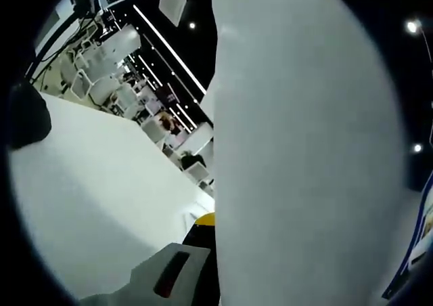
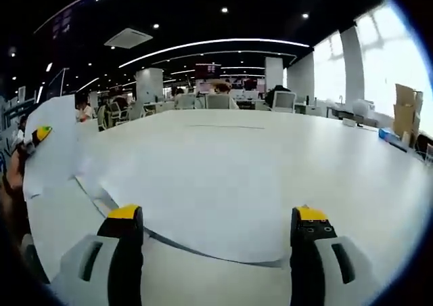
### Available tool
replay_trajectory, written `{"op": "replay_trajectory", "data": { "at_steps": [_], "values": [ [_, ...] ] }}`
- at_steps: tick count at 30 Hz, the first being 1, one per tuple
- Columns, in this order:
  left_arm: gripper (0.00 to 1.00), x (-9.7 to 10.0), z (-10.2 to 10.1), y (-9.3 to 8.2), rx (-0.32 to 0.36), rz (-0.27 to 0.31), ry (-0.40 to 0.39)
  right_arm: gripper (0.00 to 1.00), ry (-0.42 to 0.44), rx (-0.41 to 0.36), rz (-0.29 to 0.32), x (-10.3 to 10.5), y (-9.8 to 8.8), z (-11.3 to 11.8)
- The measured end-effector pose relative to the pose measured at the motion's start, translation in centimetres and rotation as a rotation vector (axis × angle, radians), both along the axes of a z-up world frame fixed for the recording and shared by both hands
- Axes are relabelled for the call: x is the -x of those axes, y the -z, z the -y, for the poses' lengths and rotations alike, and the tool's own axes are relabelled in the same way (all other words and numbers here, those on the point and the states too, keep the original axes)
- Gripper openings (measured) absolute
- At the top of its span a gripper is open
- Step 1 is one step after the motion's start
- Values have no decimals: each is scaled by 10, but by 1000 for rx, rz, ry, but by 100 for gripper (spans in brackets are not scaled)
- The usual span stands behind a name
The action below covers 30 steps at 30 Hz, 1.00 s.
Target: Organize the stack of printing papers by aligning and flattening the scattered papers on the table
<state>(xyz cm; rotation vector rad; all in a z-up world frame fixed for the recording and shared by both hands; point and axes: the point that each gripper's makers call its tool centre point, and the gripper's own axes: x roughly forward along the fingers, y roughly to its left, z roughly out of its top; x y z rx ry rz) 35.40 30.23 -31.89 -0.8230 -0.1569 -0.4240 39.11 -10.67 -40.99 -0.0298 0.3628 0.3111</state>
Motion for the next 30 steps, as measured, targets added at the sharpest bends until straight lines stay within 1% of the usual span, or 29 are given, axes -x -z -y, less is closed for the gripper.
{"op": "replay_trajectory", "data": {
  "at_steps": [3, 5, 10, 15, 17, 30],
  "values": [
    [6, 0, 1, 0, -2, -1, 1, 84, 0, -11, -10, 0, 1, -1],
    [6, 0, 2, 0, -4, -1, 2, 83, 3, 10, -24, -1, 5, 0],
    [6, -1, 1, 0, -2, -1, 1, 81, 2, 33, -46, 0, 11, 1],
    [6, 1, 4, 0, -11, -2, 4, 80, 6, 38, -41, 1, 12, 1],
    [6, 0, 3, 0, -19, -2, 1, 79, 4, 38, -39, 1, 12, 1],
    [6, -1, -1, 1, -17, -1, 3, 77, -1, 39, -38, 1, 12, 1]
  ]
}}
